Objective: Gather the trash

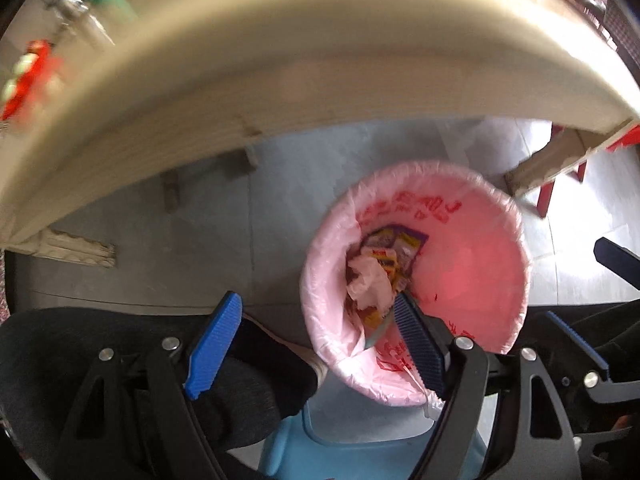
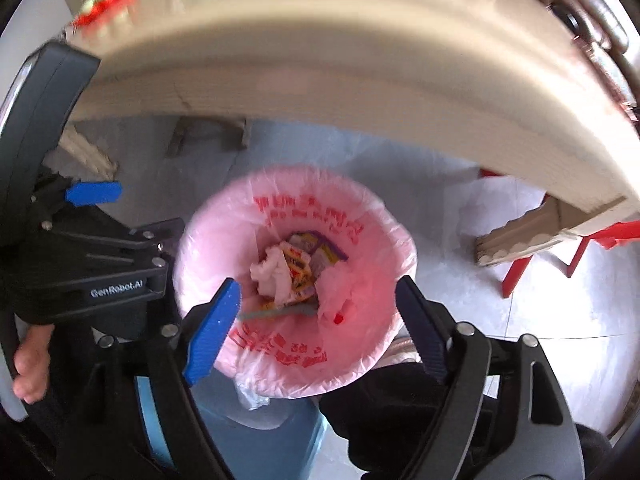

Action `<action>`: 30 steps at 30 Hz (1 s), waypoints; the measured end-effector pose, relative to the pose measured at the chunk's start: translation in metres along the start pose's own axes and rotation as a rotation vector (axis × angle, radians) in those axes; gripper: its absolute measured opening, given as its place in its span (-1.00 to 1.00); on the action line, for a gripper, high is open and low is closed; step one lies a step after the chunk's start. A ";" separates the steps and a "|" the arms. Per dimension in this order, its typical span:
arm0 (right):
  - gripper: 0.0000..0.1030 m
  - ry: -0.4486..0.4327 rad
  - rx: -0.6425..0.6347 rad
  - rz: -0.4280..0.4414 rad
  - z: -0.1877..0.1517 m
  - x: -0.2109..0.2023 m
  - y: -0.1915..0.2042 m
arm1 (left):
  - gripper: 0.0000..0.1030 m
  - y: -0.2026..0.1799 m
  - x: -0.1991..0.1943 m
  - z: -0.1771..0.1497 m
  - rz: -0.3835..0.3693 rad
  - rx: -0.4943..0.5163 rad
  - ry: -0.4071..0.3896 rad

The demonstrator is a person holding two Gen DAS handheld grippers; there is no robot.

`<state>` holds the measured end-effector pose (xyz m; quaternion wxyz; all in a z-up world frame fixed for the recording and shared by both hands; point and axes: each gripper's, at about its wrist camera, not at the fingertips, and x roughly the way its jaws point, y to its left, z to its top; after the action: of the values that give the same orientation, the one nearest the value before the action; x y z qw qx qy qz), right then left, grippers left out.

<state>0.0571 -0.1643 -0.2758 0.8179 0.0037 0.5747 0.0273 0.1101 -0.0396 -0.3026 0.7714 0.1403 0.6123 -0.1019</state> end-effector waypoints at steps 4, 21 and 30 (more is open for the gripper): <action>0.56 -0.096 0.036 -0.022 0.001 -0.046 0.003 | 0.50 0.007 -0.052 -0.009 -0.005 -0.041 -0.093; 0.78 -0.509 0.077 -0.171 -0.024 -0.229 0.010 | 0.80 0.009 -0.249 -0.046 0.001 -0.132 -0.503; 0.79 -0.605 0.077 -0.188 -0.043 -0.277 0.016 | 0.86 0.007 -0.315 -0.073 0.021 -0.146 -0.646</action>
<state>-0.0776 -0.1631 -0.0291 0.9499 -0.0103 0.3039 -0.0725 -0.0271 -0.0126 -0.0108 0.9348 0.0515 0.3399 -0.0891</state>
